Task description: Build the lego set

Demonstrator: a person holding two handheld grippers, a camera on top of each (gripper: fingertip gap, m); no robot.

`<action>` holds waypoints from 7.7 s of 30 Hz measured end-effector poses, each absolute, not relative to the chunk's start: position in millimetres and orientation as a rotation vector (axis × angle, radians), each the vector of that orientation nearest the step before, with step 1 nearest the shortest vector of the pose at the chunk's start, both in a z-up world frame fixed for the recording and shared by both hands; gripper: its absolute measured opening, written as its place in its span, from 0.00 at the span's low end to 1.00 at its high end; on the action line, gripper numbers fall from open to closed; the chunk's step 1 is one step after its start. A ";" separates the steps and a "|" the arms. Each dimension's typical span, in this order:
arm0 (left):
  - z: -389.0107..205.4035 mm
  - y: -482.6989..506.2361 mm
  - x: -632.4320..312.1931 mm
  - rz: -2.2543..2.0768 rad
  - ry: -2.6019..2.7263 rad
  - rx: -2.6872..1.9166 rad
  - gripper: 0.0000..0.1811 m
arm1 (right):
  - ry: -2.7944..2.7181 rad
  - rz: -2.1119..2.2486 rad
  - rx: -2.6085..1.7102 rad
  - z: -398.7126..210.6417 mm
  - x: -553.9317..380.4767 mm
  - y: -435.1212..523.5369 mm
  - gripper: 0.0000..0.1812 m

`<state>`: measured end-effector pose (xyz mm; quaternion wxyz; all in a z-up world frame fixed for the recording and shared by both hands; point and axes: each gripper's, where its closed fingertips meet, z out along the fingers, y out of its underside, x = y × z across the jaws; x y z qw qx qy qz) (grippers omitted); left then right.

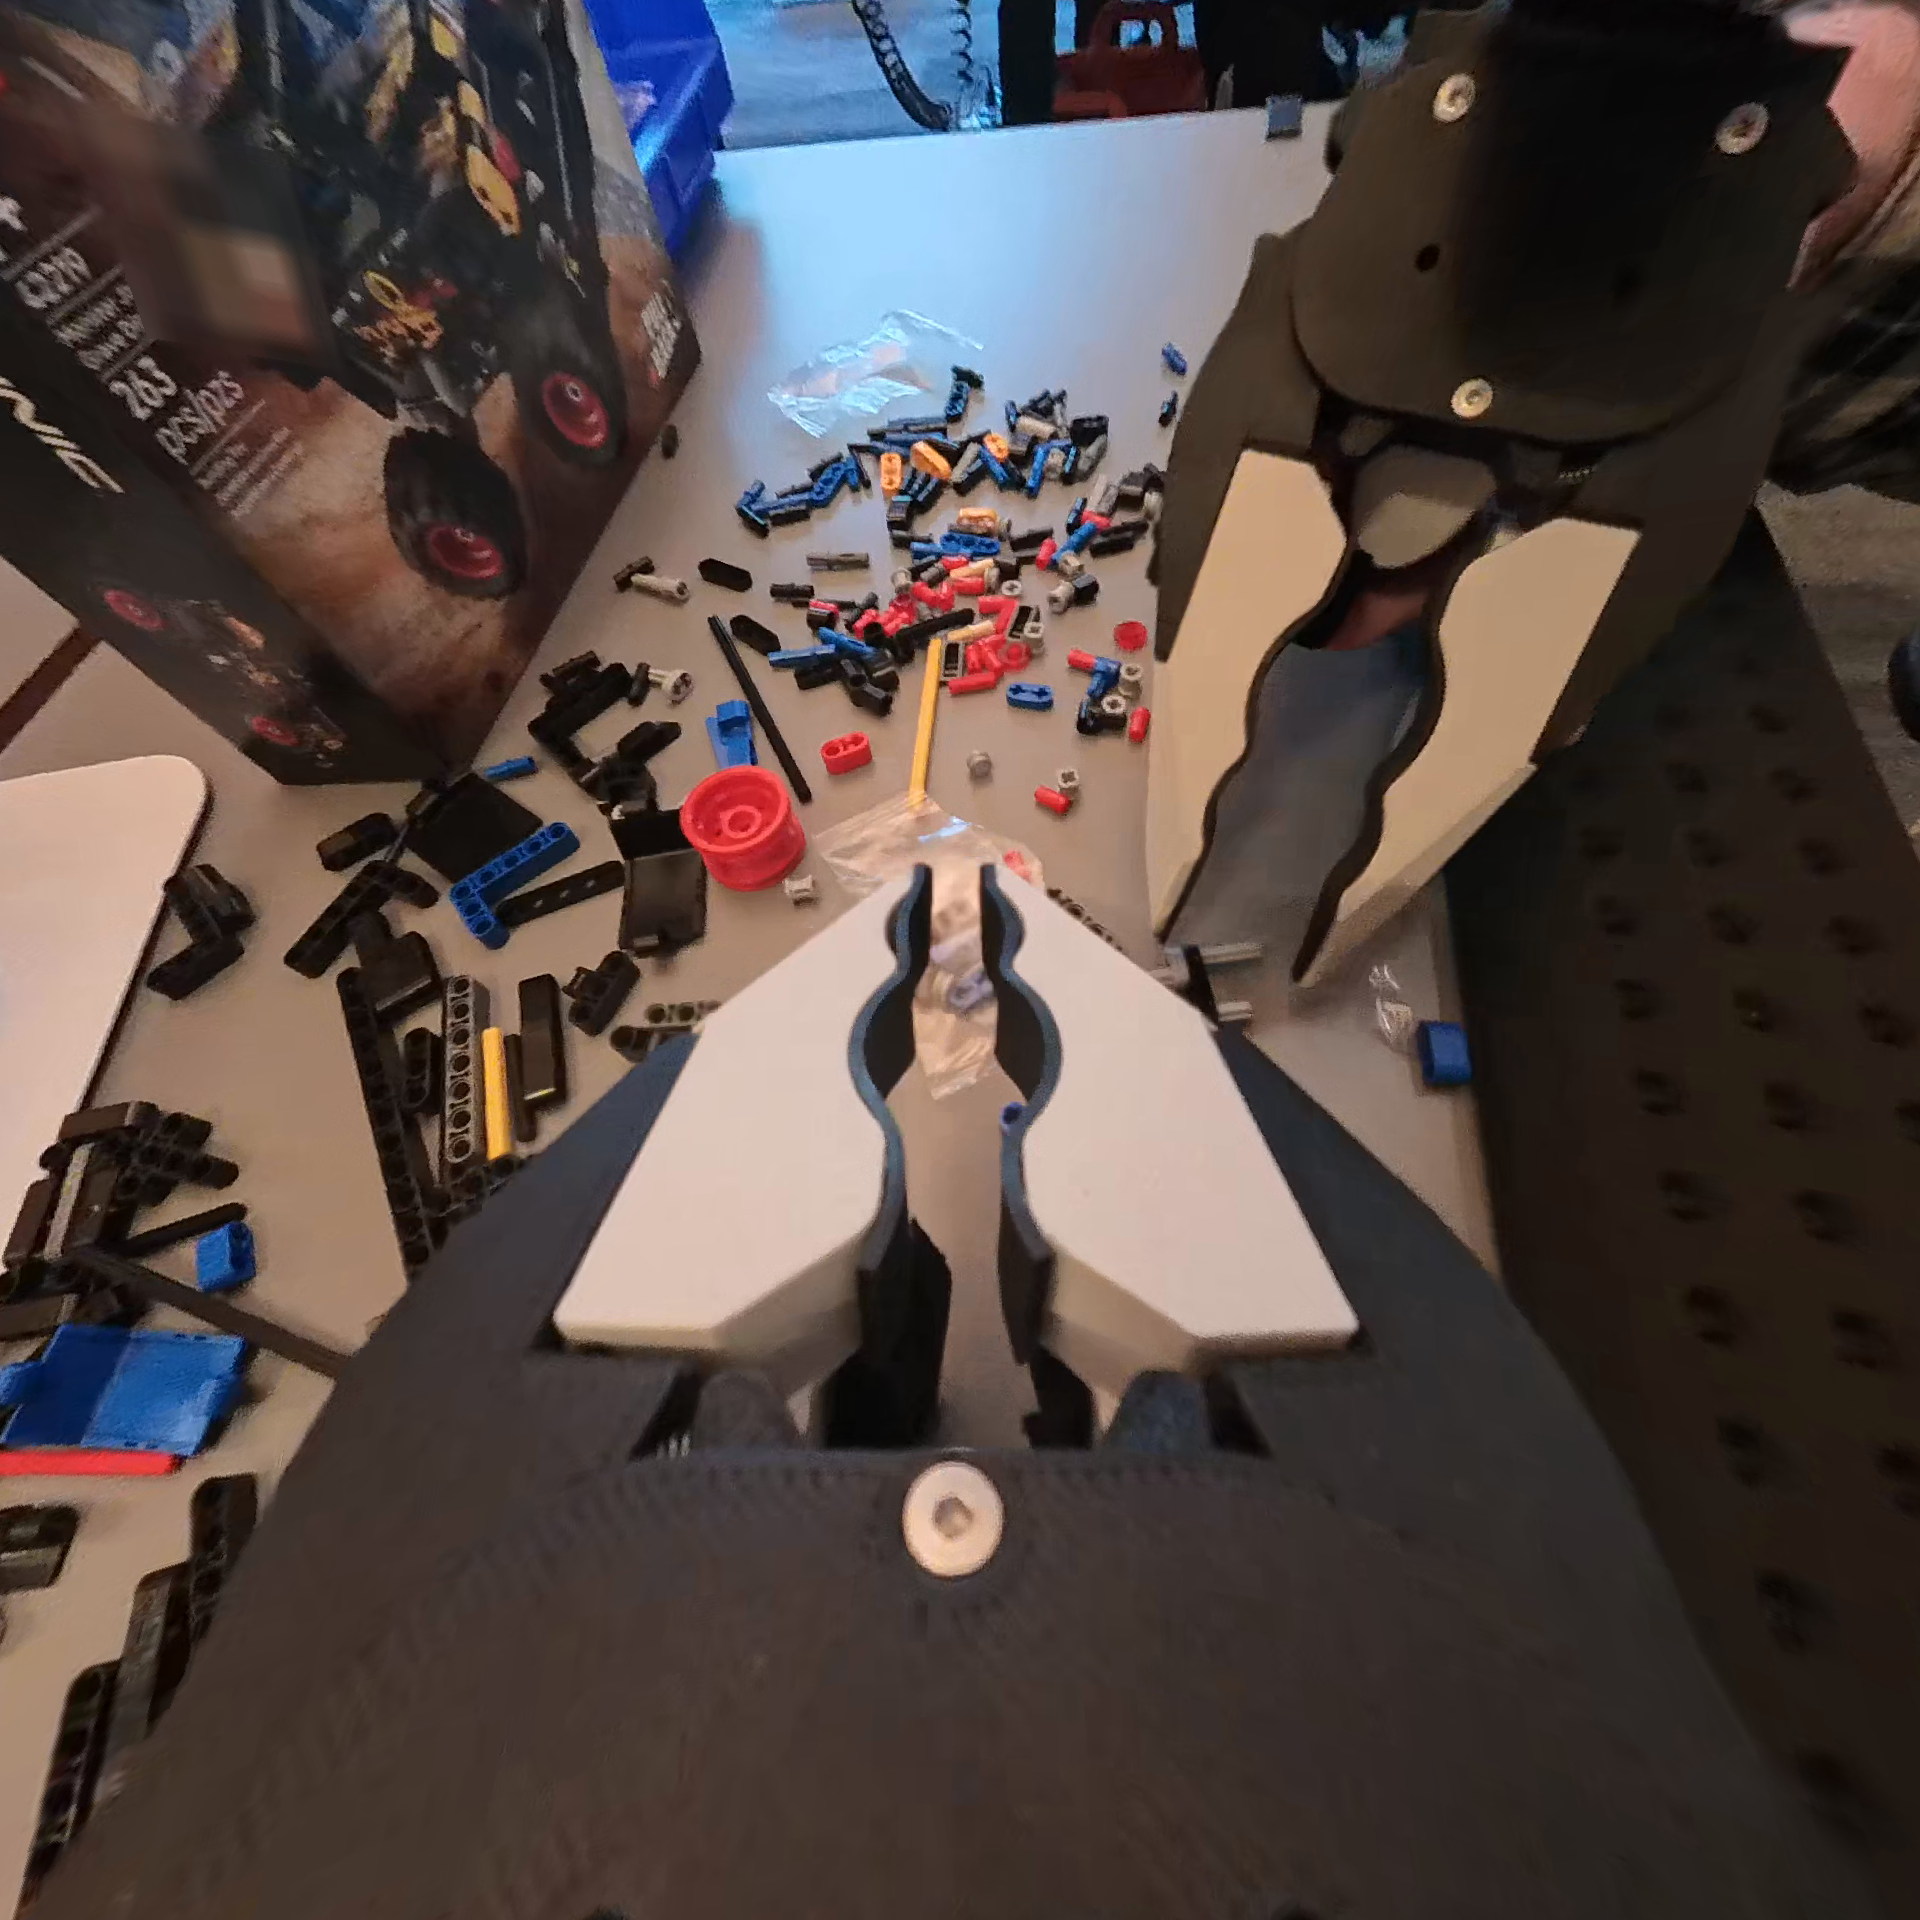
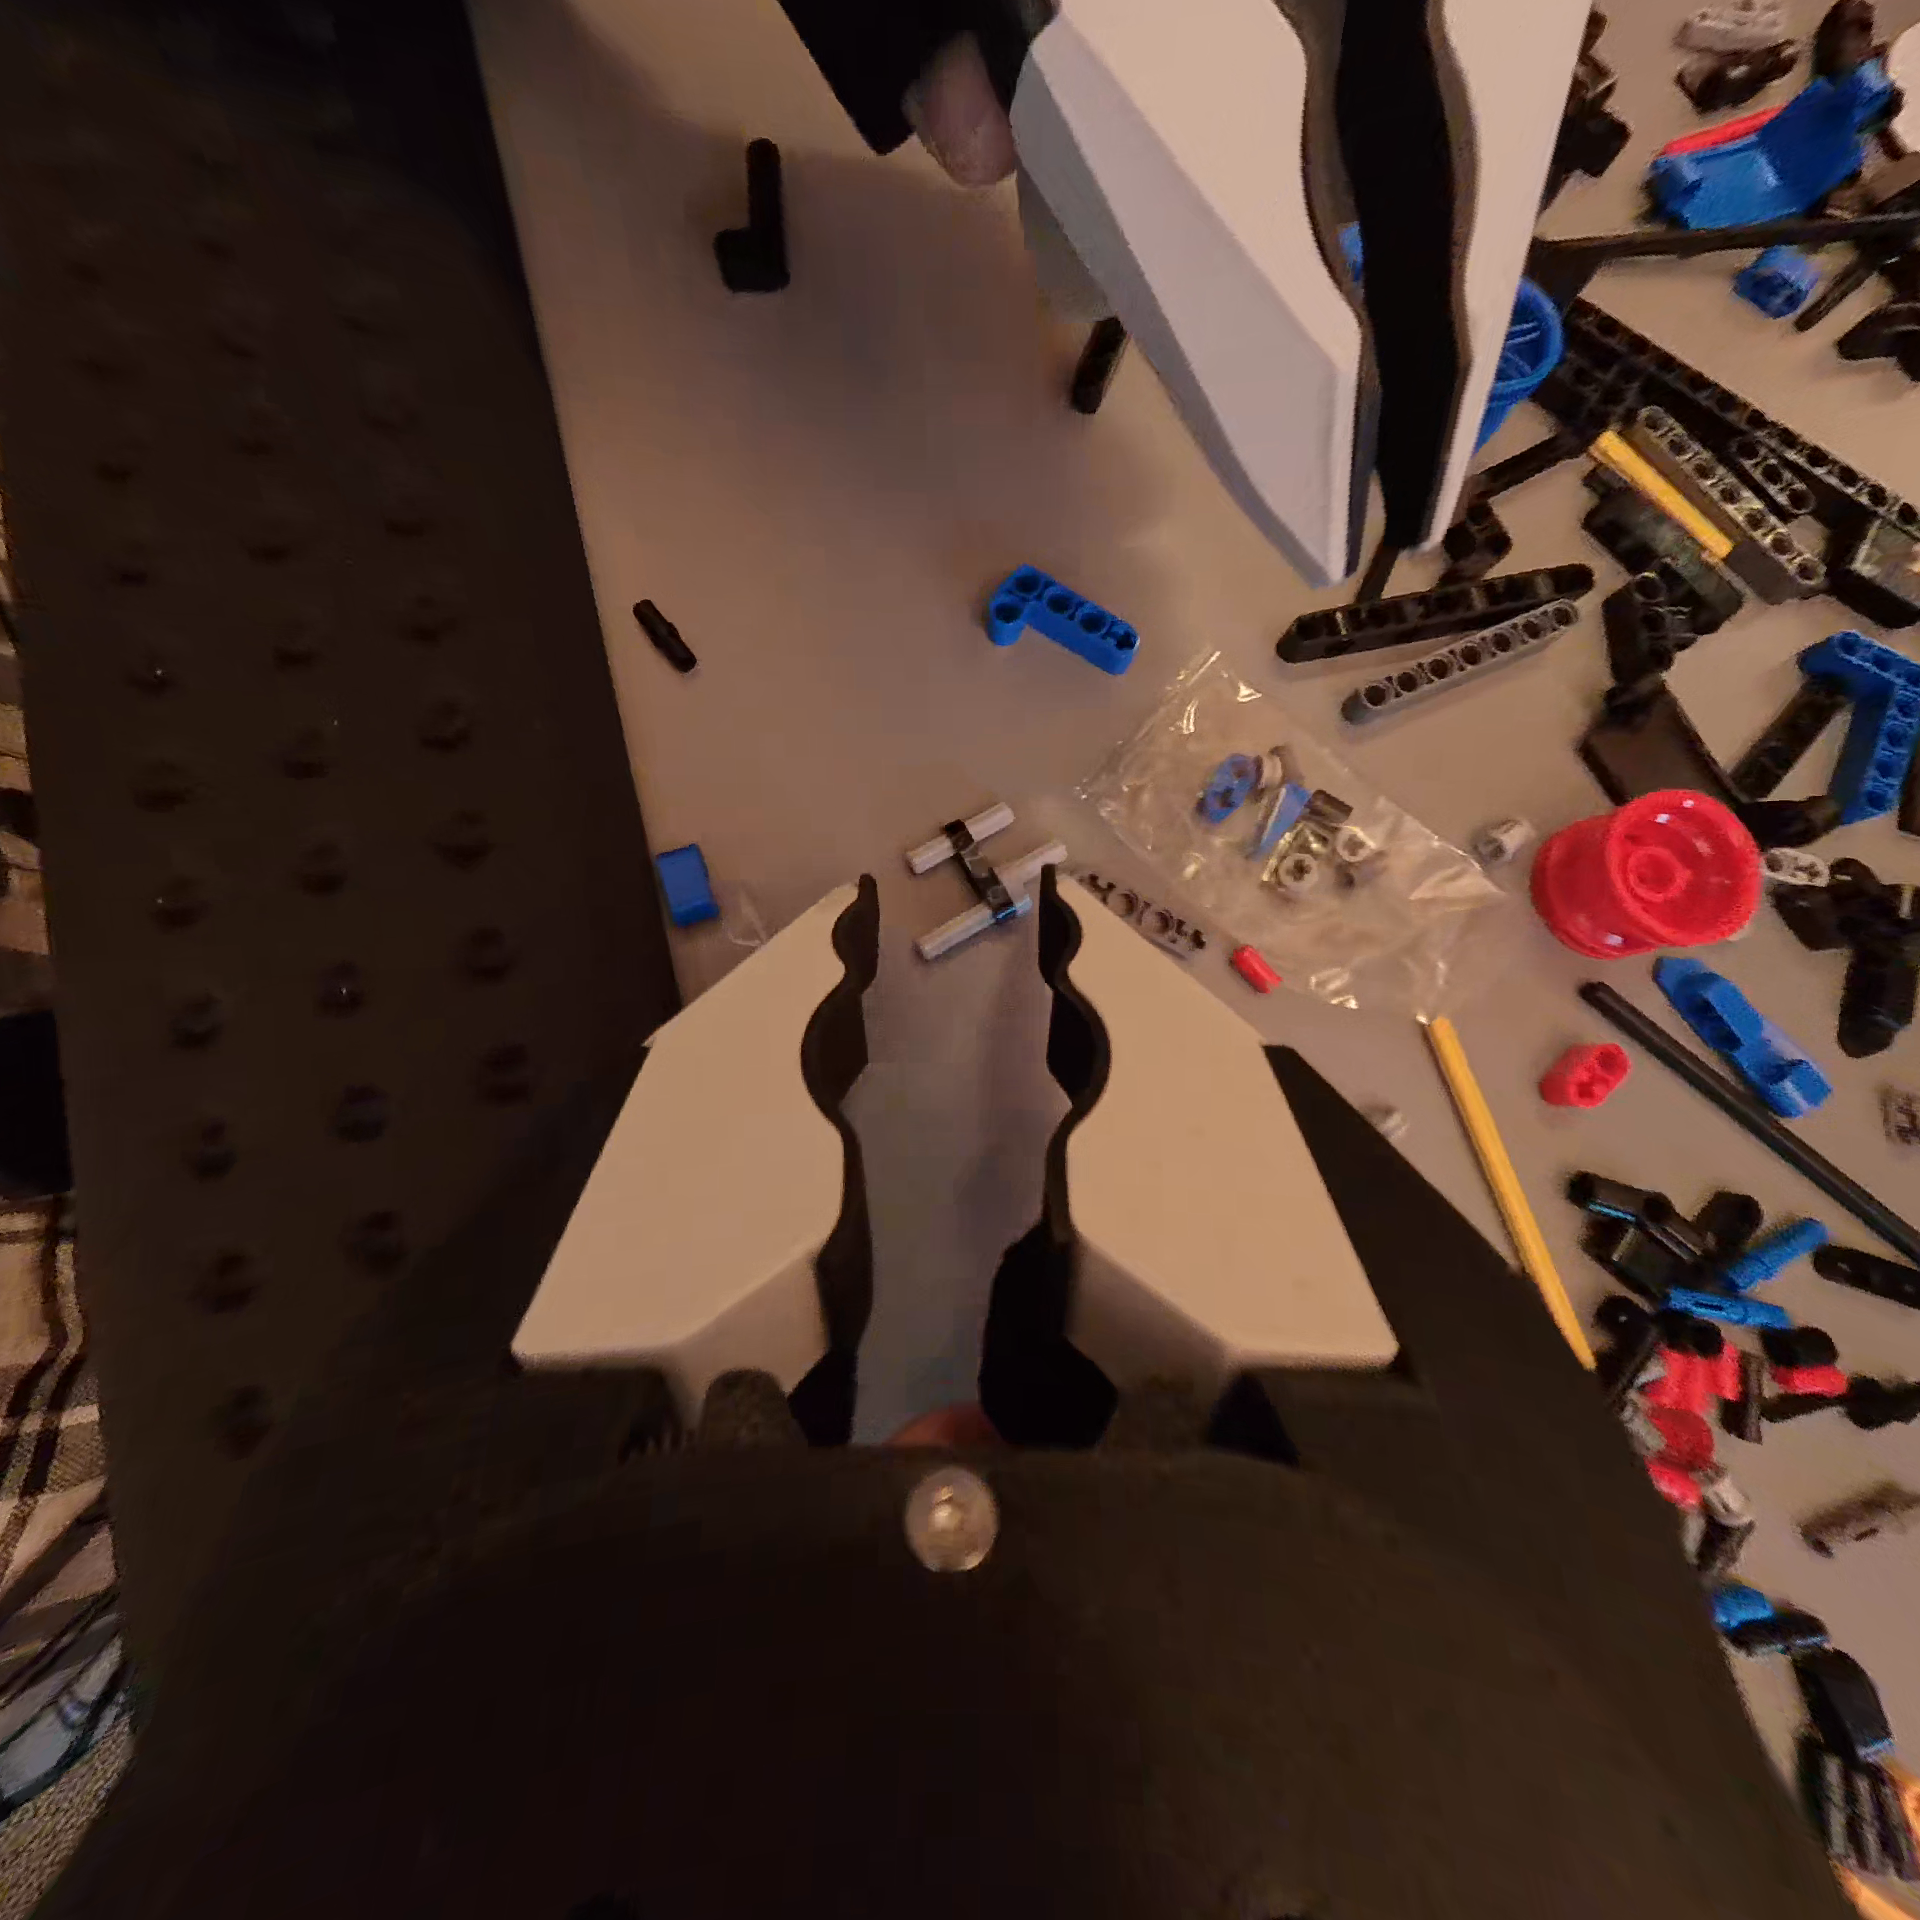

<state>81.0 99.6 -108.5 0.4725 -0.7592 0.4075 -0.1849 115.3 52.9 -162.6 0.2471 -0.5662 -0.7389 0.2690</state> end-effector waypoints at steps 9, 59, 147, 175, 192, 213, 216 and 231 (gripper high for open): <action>-122.1 92.0 88.8 -0.446 1.085 -1.886 0.04 | -2.049 0.660 -1.535 -171.4 110.4 55.6 0.05; -74.0 93.4 96.4 -0.878 0.807 -1.759 0.01 | -1.457 0.688 -1.272 -57.1 90.2 100.8 0.09; -173.6 89.0 164.9 -0.279 1.352 -2.089 0.05 | -1.629 0.449 -1.581 -91.3 231.9 167.9 0.03; -104.2 69.5 170.8 -1.122 1.017 -1.829 0.00 | -1.759 0.272 -0.980 -100.1 158.5 78.7 0.00; -123.7 75.2 149.0 -0.789 1.187 -1.868 0.02 | -1.778 0.461 -1.111 -109.2 165.9 72.5 0.00; -154.5 58.3 157.2 -0.510 1.503 -1.835 0.10 | -2.262 0.618 -1.295 -171.5 193.2 51.6 0.00; -155.8 54.4 162.1 -0.534 1.503 -1.840 0.10 | -2.231 0.599 -1.289 -170.0 190.9 57.1 0.00; -158.6 52.5 169.1 -0.569 1.478 -1.866 0.12 | -2.278 0.663 -1.291 -173.3 187.6 55.7 0.04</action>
